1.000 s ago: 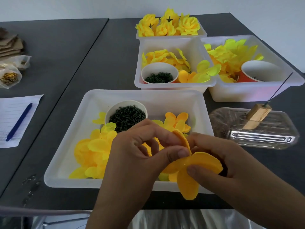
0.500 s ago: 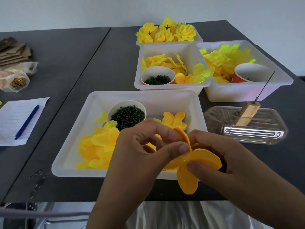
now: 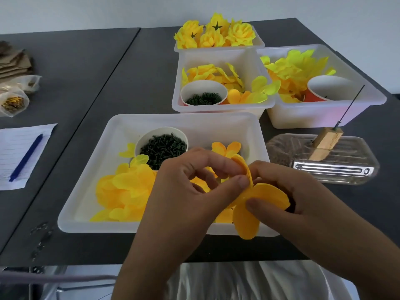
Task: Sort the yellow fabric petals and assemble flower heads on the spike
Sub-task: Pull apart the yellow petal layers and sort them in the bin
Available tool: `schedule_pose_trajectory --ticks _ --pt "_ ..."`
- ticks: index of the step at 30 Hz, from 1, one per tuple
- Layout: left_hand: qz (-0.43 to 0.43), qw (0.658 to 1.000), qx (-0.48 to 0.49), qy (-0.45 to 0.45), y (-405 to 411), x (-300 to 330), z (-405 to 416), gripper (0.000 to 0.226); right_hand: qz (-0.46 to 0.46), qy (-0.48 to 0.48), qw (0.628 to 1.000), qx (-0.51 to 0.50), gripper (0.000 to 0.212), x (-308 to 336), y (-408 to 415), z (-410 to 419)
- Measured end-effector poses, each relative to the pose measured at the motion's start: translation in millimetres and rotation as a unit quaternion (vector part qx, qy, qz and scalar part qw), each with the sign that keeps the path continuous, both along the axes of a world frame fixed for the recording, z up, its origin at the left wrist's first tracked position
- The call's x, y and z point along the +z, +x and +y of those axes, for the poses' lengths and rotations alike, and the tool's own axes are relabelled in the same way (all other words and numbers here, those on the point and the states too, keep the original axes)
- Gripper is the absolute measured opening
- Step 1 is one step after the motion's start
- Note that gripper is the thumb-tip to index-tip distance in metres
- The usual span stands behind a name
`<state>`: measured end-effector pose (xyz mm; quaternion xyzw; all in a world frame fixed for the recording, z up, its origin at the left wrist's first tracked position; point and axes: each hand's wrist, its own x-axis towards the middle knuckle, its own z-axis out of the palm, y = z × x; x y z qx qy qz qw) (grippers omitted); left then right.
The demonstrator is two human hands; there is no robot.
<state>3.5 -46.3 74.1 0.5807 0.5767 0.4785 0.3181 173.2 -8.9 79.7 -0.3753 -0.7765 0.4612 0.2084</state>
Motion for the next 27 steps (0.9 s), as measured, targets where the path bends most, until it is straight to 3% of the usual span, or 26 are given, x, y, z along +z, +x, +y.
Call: schedule_pose_trajectory --ticks 8,17,21,25,27 --pt "0.158 0.979 0.118 0.043 16.7 -7.3 4.2 0.007 -0.055 0.104 0.990 -0.082 0.015 -16.6 -21.2 -2.6" --pt "0.198 0.971 0.110 0.073 14.0 -17.4 13.5 0.012 0.029 -0.007 0.998 -0.059 0.045 -25.4 -22.8 10.3" --pt "0.214 0.967 0.107 0.086 15.5 -17.9 18.1 0.011 0.041 -0.028 0.996 -0.071 0.040 -26.7 -24.4 24.3" --pt "0.179 0.968 0.139 0.107 13.5 -18.9 17.2 0.018 0.047 0.021 0.990 -0.131 0.030 -31.3 -22.7 29.2" --pt "0.160 0.965 0.172 0.116 9.3 -18.5 16.1 0.016 0.089 -0.007 0.981 -0.171 0.031 -32.3 -19.3 30.7"
